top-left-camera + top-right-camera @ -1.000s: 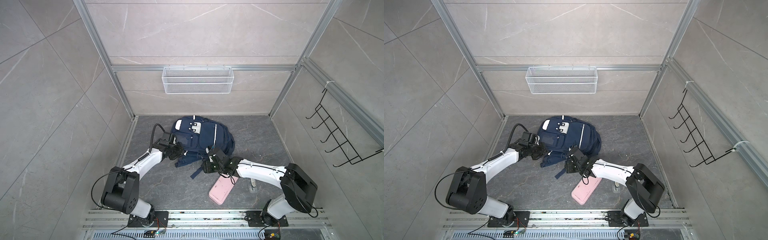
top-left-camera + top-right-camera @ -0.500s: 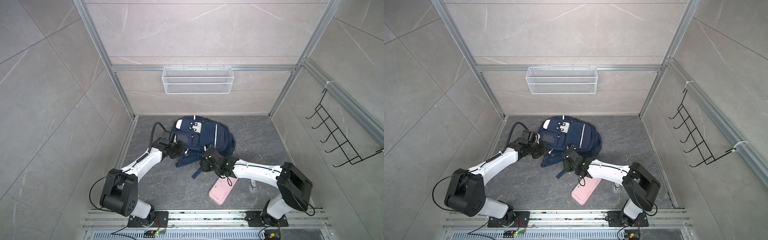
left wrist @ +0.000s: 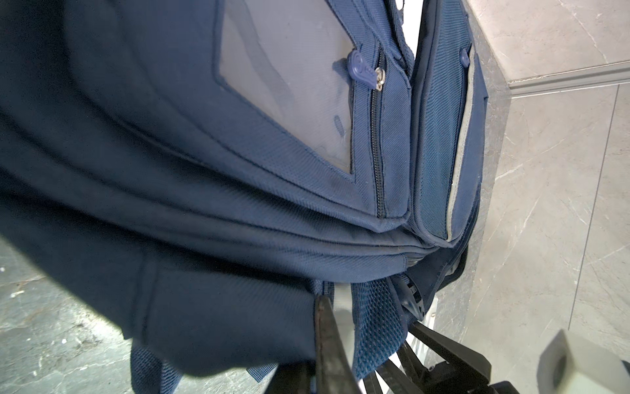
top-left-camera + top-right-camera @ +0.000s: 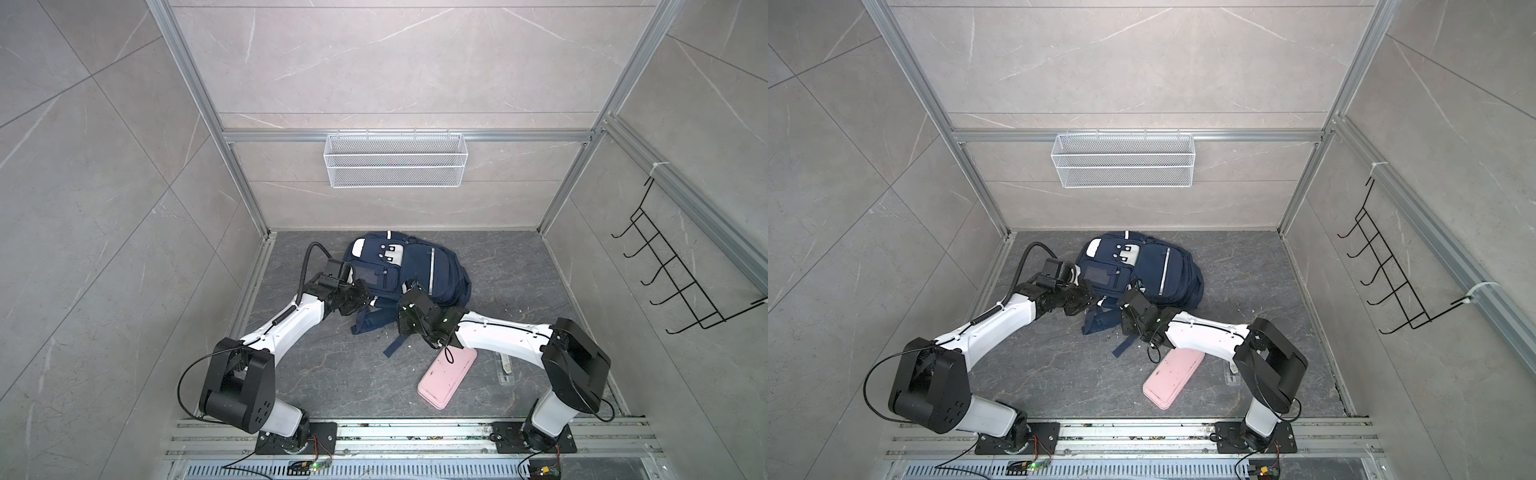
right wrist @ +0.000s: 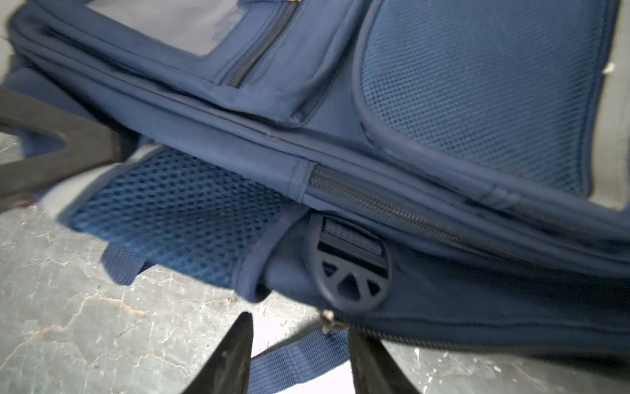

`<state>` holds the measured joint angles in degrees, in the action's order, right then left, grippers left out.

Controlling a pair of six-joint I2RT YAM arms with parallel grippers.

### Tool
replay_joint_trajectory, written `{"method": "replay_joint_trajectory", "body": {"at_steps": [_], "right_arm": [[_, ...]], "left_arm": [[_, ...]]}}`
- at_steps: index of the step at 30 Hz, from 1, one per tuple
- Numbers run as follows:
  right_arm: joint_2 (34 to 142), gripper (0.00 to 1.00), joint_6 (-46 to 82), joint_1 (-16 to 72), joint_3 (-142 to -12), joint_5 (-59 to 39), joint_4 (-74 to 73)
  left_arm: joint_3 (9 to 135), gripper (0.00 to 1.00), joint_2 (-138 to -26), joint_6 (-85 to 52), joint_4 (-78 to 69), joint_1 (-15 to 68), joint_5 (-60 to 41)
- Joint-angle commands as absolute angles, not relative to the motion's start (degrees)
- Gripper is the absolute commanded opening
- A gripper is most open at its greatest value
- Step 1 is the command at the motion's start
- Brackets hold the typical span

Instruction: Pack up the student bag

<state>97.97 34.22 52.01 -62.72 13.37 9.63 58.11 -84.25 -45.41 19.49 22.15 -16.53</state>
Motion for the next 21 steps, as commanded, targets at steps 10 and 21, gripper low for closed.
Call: {"method": "replay_joint_trajectory", "body": {"at_steps": [10, 21], "right_arm": [[100.4, 0.41, 33.6, 52.1, -65.9, 17.6, 13.7], [100.7, 0.26, 33.0, 52.1, -66.3, 17.8, 14.0]], "left_arm": [[61.7, 0.00, -80.9, -45.2, 17.8, 22.8, -19.0], [62.0, 0.00, -80.5, -44.9, 18.3, 22.8, -19.0]]}}
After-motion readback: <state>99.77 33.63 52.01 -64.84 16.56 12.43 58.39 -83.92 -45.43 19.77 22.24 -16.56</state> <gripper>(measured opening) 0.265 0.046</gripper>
